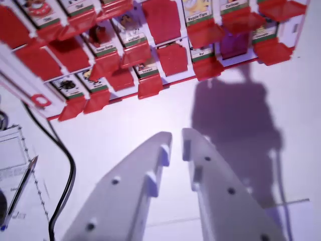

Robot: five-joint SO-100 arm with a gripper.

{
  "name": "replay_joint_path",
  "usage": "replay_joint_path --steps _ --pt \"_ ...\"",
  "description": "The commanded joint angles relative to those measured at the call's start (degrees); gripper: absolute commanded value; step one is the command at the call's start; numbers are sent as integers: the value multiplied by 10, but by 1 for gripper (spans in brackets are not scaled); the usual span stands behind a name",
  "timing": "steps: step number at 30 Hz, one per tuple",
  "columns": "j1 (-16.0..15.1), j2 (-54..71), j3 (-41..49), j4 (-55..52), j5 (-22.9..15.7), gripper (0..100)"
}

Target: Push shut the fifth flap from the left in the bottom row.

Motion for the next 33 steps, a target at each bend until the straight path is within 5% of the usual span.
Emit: replay_joint_path --steps 1,22,33 --pt "-1 122 5 10 -7 2" --pt "8 388 190 -35 -66 2" --pt "-9 461 212 -19 -55 2"
